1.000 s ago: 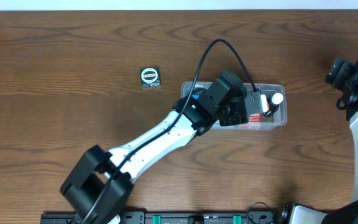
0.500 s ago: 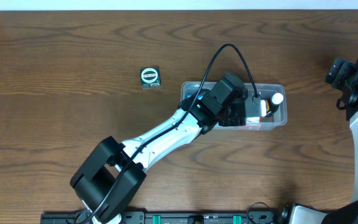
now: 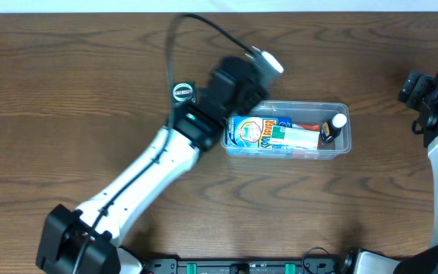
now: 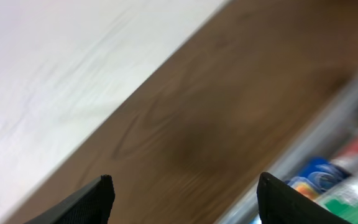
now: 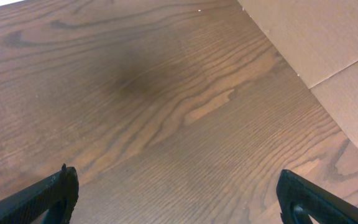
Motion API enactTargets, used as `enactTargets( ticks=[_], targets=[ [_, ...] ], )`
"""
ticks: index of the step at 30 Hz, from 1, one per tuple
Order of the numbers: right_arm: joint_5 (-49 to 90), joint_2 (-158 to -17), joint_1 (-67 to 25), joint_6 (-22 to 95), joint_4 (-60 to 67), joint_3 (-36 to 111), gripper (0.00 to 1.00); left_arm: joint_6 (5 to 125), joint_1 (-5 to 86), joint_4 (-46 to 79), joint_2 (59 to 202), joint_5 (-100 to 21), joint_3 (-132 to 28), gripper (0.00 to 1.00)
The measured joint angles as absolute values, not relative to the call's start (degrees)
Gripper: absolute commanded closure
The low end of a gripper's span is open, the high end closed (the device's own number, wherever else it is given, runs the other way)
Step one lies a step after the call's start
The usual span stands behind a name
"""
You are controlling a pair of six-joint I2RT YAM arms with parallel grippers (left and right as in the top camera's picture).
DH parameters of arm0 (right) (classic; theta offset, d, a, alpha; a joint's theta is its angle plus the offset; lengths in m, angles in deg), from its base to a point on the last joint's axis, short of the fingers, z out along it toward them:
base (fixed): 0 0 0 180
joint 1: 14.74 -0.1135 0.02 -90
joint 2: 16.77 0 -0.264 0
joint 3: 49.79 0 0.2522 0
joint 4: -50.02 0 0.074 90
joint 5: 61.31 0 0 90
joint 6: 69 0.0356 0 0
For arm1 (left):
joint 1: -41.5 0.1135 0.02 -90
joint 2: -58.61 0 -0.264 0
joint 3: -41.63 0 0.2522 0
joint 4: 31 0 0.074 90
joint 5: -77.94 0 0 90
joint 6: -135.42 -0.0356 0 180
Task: Pack container
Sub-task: 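Release the box and move the left gripper to the Zam-Buk tin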
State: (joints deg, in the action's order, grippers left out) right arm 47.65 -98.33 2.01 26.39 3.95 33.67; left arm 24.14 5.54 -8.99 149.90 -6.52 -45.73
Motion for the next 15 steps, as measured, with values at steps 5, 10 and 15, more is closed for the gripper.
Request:
enactTargets(
  ticks=[5,10,15],
  targets=[
    [47.63,-98.33,2.01,26.39,3.97,33.67,0.01,33.58,14.52,-6.36,150.62,-5.01,-45.73,0.25],
    [47.63,-98.33,2.01,26.39,3.95,33.67,0.01,40.29,20.36,-5.49,152.96,-4.29,-45.73,0.25],
    [47.63,-98.33,2.01,26.39,3.95,33.67,0.01,46.83,23.53,-6.74,157.85,-4.29,-45.73,0.25]
  ],
)
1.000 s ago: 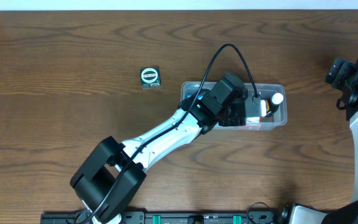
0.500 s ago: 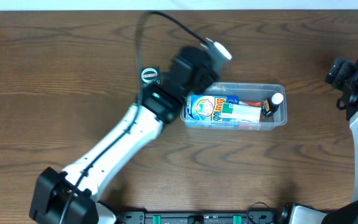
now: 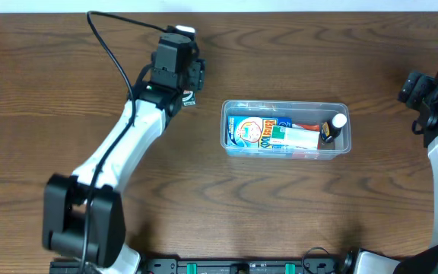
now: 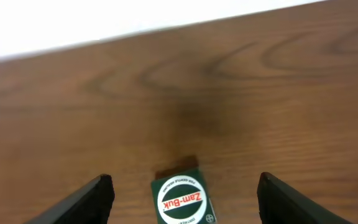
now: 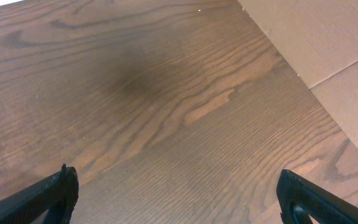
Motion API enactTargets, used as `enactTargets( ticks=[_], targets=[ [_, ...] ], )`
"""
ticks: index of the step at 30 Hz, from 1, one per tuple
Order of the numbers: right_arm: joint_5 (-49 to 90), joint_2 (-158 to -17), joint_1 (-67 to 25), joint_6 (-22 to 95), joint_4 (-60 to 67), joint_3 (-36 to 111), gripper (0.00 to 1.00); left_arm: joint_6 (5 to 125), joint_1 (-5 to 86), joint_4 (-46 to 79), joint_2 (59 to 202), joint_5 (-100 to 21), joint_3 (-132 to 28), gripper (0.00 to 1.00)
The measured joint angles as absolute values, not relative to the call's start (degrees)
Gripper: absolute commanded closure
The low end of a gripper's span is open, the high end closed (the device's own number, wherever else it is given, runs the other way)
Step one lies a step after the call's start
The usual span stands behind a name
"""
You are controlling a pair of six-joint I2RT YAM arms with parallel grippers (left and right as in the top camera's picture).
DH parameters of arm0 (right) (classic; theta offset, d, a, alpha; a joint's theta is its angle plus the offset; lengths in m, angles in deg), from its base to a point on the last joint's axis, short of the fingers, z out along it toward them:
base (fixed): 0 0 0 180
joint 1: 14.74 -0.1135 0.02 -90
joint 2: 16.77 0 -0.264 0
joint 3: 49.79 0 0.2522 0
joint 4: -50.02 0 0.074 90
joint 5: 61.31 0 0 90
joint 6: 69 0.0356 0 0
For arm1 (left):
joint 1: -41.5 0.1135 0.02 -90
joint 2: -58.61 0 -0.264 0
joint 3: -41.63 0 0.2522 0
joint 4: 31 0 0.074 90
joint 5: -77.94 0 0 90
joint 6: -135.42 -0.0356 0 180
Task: Pack container
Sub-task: 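Release the box and move the left gripper to the Zam-Buk tin, then grasp the green Zam-Buk tin with the left gripper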
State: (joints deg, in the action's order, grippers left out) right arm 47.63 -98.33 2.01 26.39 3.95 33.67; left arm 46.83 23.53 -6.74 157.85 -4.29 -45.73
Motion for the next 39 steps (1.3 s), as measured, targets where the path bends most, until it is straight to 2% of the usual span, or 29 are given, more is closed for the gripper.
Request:
enactTargets(
  ticks=[1,8,18,24,33,39],
  targets=[
    [47.65,-98.33,2.01,26.39,3.95,33.67,0.01,48.03,23.94,-7.19,159.06,-4.29,-45.73,0.25],
    [47.63,-98.33,2.01,26.39,3.95,33.67,0.01,52.32,24.75,-10.91,166.79,-4.31,-45.73,0.0],
    [47.65,-98.33,2.01,26.39,3.95,33.67,0.01,58.92,24.75,-12.35,173.9,-4.31,-45.73,0.0],
    [47.65,-98.33,2.03,26.39,3.95,33.67,0.01,65.8,24.75,-12.33,176.83,-4.31,-45.73,0.1],
    [47.65,-98.33,2.01,26.39,3.95,33.67,0.01,69.47,24.97,-12.37,177.13,-3.44,-45.73,0.12],
    [47.65,-98.33,2.01,26.39,3.95,33.67,0.01,69.8,25.19,-12.35,177.33,-2.78,-45.73,0.24]
  ],
)
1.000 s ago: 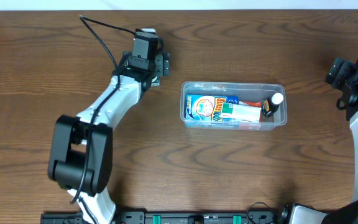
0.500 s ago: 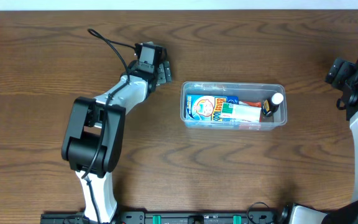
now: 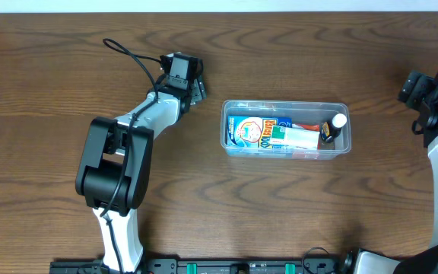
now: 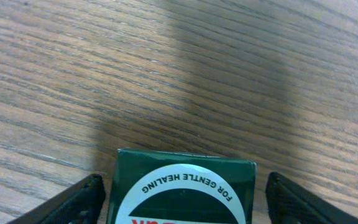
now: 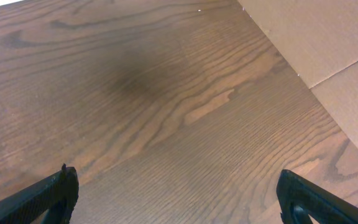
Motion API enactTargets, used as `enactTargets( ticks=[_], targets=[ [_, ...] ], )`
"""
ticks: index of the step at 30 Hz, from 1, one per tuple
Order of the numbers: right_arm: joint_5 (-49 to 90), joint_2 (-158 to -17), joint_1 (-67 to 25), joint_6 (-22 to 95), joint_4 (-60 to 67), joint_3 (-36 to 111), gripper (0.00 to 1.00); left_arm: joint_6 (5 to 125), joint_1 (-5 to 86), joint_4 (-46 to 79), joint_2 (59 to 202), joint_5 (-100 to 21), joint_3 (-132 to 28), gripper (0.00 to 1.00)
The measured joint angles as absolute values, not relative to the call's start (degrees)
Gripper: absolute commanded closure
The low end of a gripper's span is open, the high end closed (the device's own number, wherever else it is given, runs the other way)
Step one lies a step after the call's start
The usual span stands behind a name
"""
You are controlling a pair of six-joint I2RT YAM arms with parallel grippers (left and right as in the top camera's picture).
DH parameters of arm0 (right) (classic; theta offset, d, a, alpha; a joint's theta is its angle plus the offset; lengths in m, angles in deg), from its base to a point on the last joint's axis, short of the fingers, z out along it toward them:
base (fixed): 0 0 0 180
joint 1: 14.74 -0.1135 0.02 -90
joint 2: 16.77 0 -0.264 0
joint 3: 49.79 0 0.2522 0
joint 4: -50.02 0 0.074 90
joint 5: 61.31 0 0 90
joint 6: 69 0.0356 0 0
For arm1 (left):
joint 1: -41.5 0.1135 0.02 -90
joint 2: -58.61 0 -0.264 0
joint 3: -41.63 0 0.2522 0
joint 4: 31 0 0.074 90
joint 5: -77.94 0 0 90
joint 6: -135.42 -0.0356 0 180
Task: Pack container
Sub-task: 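Grasp the green Zam-Buk tin with the left gripper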
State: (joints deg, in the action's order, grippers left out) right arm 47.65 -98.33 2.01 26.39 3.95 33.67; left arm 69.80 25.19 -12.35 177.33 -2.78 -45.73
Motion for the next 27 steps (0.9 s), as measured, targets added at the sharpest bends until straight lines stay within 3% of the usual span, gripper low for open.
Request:
enactTargets(
  ticks=[27],
  targets=[
    [47.63,-98.33,2.01,26.39,3.95,33.67,0.01,63.55,25.28,-10.58,177.35,-2.63,-45.71,0.25]
  ],
)
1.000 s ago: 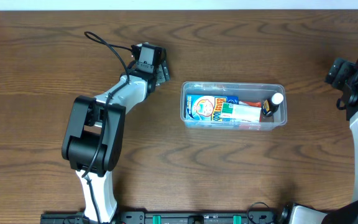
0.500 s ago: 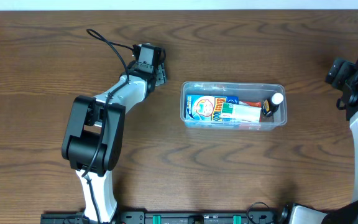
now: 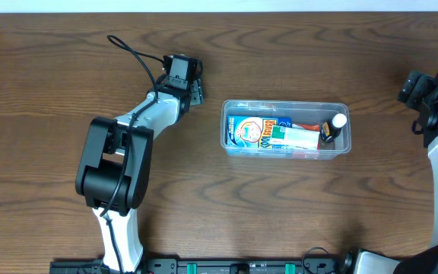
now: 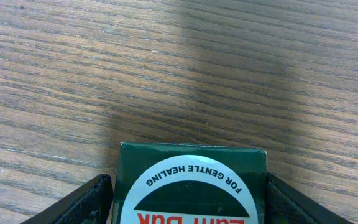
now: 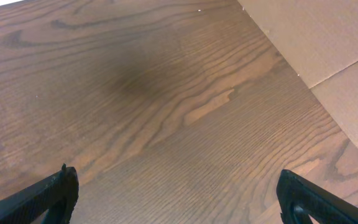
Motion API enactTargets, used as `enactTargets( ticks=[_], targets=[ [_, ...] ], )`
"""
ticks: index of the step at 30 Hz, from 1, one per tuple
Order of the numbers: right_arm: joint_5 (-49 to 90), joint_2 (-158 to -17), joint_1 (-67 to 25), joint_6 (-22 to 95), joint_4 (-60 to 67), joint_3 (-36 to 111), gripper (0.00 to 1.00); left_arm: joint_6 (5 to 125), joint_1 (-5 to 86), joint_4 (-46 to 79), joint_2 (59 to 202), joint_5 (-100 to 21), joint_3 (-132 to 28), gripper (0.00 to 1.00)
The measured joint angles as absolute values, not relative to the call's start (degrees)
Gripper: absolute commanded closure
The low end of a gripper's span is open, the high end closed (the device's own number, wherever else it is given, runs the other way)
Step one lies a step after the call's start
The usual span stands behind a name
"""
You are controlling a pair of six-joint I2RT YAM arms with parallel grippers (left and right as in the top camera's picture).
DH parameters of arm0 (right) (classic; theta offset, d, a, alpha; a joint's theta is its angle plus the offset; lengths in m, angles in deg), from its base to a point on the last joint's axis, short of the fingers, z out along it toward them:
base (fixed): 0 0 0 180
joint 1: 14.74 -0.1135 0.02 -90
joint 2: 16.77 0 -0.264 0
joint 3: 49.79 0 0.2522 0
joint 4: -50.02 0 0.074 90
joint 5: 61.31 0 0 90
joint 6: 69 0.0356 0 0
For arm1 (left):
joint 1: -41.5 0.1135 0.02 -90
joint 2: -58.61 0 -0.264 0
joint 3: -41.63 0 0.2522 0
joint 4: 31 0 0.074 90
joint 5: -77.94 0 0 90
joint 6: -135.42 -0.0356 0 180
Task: Pack container
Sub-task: 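Grasp the green Zam-Buk tin with the left gripper, then carry the Zam-Buk tin with the left gripper into the container's left end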
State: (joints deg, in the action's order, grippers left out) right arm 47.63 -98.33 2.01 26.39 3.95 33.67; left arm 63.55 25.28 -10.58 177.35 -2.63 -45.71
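A dark green Zam-Buk box (image 4: 191, 168) with a white round label lies on the wooden table. My left gripper (image 4: 188, 200) is shut on it, a black finger (image 4: 98, 199) pressed against each side. From overhead, the left gripper (image 3: 191, 89) covers the box, left of the clear plastic container (image 3: 286, 103). Inside the container lie a blue and white packet (image 3: 253, 131), a white tube (image 3: 299, 137) and a small white-capped bottle (image 3: 338, 122). My right gripper (image 5: 176, 199) stands open over bare wood at the far right.
A black cable (image 3: 131, 49) loops up from the left wrist. The right arm (image 3: 432, 99) stays at the table's right edge. A beige panel (image 5: 328, 43) lies beyond that edge in the right wrist view.
The left fingers have drawn in from standing a little off the green box to touching both its sides. The box fills slightly more of the left wrist view. The right arm is unmoved.
The left gripper was open at the container's left end, with the green box lying free on the table. It then stood over the box, then low with the box between open fingers, and is now shut on it. The right gripper stayed open and still.
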Motion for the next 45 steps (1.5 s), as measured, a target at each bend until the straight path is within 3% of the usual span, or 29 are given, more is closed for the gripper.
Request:
enactTargets(
  ticks=[5,7,9,26,35,42,45],
  targets=[
    [47.65,-98.33,2.01,26.39,3.97,33.67,0.01,63.55,25.28,-10.32,177.35,-2.63,-45.71,0.24],
    [47.65,-98.33,2.01,26.39,3.95,33.67,0.01,63.49,25.28,-10.1,177.35,-2.65,-45.67,0.14],
    [47.65,-98.33,2.01,26.39,3.95,33.67,0.01,63.22,25.28,-9.82,177.35,-2.65,-45.65,0.1],
    [47.65,-98.33,2.03,26.39,3.95,33.67,0.01,61.45,25.28,-9.75,177.37,-2.61,-45.54,0.11],
    [47.65,-98.33,2.01,26.39,3.95,33.67,0.01,60.58,25.28,-8.62,177.37,-2.67,-45.21,0.21],
    [47.65,-98.33,2.01,26.39,3.95,33.67,0.01,60.38,25.28,-8.64,177.37,-2.69,-45.17,0.22],
    [47.65,-98.33,2.01,26.39,3.95,33.67,0.01,60.4,25.28,-8.64,177.37,-2.72,-45.17,0.3]
  ],
)
